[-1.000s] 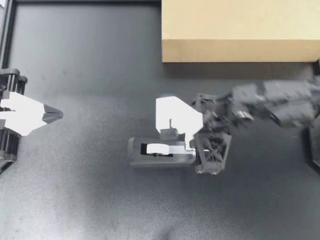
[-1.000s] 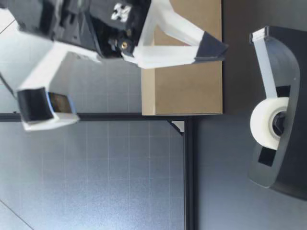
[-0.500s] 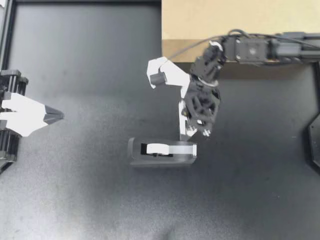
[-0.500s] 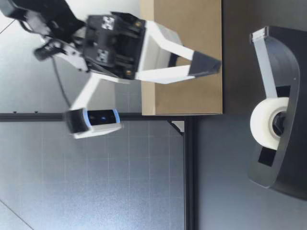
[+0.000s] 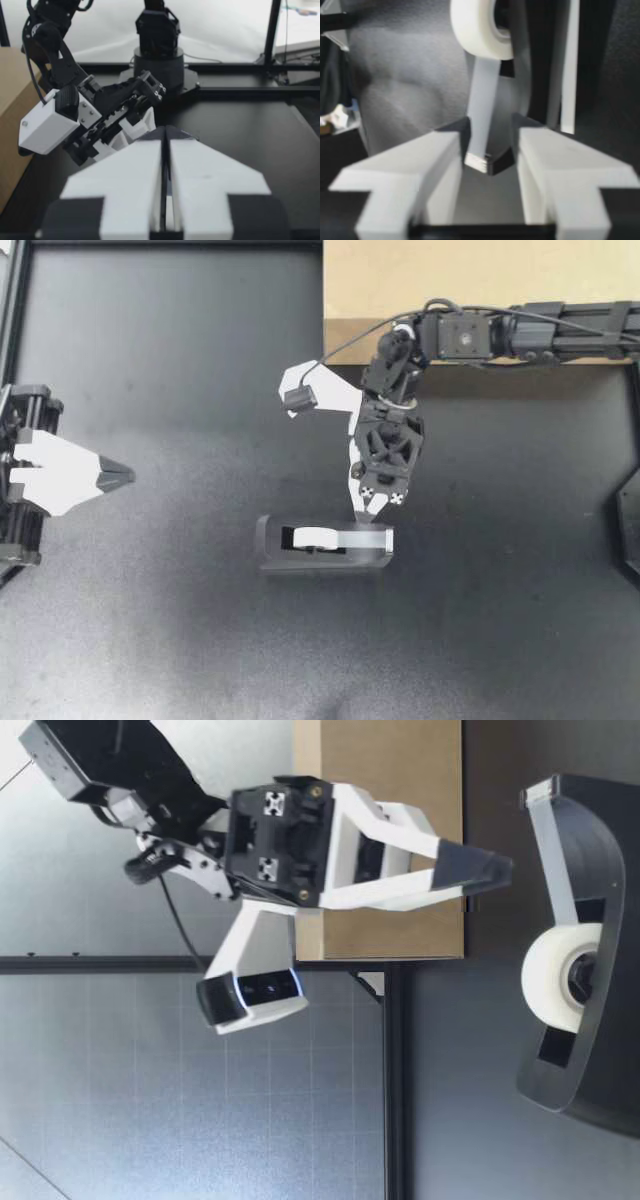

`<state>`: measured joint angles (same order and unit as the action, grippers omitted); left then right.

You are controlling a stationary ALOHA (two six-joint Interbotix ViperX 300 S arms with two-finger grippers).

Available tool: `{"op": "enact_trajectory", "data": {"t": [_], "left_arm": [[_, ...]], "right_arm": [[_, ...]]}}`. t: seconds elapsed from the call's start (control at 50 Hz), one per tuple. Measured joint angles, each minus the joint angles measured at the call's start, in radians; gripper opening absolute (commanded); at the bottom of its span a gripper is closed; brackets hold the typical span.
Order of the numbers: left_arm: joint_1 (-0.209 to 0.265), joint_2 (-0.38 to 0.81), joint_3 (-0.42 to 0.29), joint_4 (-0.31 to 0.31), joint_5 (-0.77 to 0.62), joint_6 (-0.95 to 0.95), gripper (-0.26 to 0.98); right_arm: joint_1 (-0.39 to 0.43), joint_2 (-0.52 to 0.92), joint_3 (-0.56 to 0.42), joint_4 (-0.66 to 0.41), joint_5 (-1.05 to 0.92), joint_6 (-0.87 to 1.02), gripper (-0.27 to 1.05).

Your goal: Cut a small piece of tape from the tape dispenser then place it on the cardboard box's edge.

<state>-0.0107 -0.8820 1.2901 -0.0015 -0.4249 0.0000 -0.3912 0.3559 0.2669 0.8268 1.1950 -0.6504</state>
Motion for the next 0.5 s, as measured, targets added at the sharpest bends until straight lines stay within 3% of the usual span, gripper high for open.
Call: {"op": "enact_trajectory", "data": {"t": [0.5], "left_arm": [[-0.002,0.0,0.003,0.0,0.002,0.0,-0.12]], "right_arm": [[0.04,0.038,-0.003,0.015,0.012,0.003,0.41]]}}
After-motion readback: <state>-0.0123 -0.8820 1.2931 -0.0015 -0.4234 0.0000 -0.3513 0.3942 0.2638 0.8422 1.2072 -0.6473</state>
